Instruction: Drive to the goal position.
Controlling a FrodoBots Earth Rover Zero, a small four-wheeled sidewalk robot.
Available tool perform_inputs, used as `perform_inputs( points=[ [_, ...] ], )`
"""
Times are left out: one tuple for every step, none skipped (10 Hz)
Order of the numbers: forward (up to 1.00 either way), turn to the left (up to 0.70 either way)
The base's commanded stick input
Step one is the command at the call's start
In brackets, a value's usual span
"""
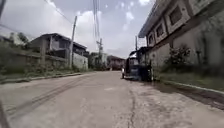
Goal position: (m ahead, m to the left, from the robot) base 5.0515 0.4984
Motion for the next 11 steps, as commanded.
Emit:
perform_inputs(
  points=[
    [1.0, 0.0],
    [1.0, 0.0],
    [1.0, 0.0],
    [1.0, 0.0],
    [1.0, 0.0],
    [1.0, -0.01],
    [1.0, -0.03],
    [1.0, -0.3],
    [1.0, -0.05],
    [1.0, -0.23],
    [1.0, -0.27]
  ],
)
